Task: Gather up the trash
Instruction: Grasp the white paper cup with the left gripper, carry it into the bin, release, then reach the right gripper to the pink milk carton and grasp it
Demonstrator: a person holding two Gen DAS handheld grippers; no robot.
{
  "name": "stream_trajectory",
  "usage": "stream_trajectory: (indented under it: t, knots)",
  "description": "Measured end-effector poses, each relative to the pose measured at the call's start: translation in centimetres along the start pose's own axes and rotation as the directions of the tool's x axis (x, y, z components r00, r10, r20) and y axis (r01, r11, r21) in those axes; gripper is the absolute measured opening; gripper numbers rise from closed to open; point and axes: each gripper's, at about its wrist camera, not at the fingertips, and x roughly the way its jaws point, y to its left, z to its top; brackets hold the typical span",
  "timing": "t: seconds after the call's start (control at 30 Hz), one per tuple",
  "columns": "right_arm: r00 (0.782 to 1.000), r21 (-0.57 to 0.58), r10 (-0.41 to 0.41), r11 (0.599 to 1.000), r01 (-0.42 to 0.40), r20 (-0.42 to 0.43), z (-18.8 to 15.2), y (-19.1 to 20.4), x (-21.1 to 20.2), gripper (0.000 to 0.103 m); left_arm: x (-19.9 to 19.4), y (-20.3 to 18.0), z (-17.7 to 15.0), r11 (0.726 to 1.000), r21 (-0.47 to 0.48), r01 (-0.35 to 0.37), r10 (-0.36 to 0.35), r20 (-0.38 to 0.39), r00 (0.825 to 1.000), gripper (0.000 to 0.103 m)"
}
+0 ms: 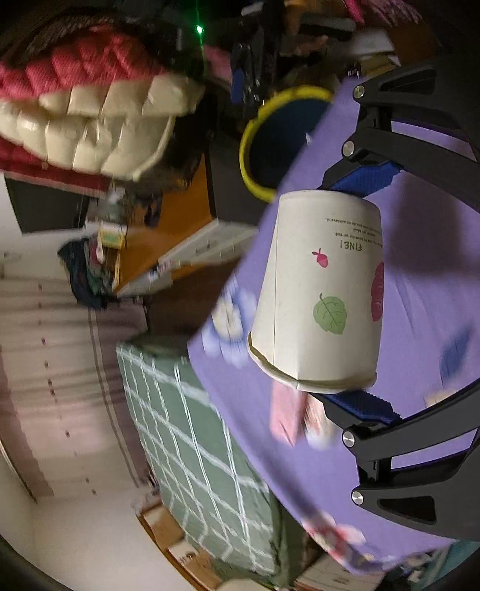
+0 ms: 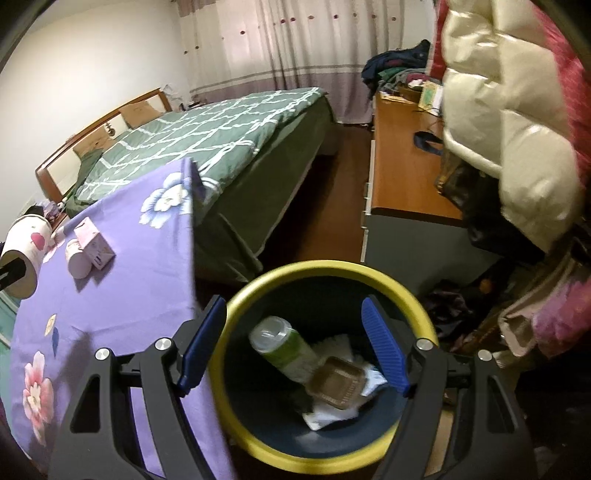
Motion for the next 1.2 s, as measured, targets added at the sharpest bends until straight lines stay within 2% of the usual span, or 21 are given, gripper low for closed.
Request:
stream_trajectory:
  t: [0.2,0.37,0.57,0.63,0.77,0.97,1.03,1.07,1.2]
  knots:
    - [0.999,0.051,-0.050,0.997,0.049,0.007,-1.5,-4.7,-1.6,0.072,3.4,-8.2,2.4,0.994,0.049,0.100,-0.100,-0.004,0.995,0.085]
    - [0.995,0.090,-0.101,0.991,0.099,0.016,-2.4,-7.6,-2.8,0.072,6.6,-13.9,3.9,0.980,0.079,0.183,-0.181,-0.028,0.983,0.085]
    - [0.990,0.129,-0.140,0.982,0.138,0.013,-3.2,-10.0,-3.6,0.073,10.1,-18.3,4.5,0.968,0.121,0.220,-0.214,-0.061,0.975,0.087]
    - [0.988,0.138,-0.156,0.979,0.153,0.012,-3.5,-10.4,-3.9,0.073,11.0,-19.1,4.5,0.966,0.123,0.228,-0.220,-0.072,0.973,0.094]
    - [0.986,0.149,-0.167,0.975,0.163,0.014,-3.8,-10.7,-4.2,0.073,10.9,-18.8,4.4,0.970,0.094,0.225,-0.219,-0.068,0.973,0.096]
    - [0.991,0.100,-0.132,0.986,0.130,0.012,-3.4,-8.7,-3.7,0.075,5.9,-13.7,3.0,0.986,0.020,0.166,-0.167,0.021,0.986,0.098]
    - [0.994,0.073,-0.112,0.991,0.112,0.008,-3.1,-7.1,-3.1,0.075,4.2,-11.2,2.1,0.993,-0.016,0.121,-0.120,0.041,0.992,0.098]
    - [0.995,0.058,-0.101,0.993,0.101,0.006,-2.9,-6.4,-2.9,0.075,3.1,-9.7,1.3,0.996,-0.039,0.077,-0.075,0.053,0.996,0.098]
    - [0.998,-0.008,-0.061,0.998,0.061,0.007,-2.2,-2.7,-2.3,0.075,-0.1,-4.5,-1.5,0.992,-0.117,-0.043,0.052,0.074,0.996,0.098]
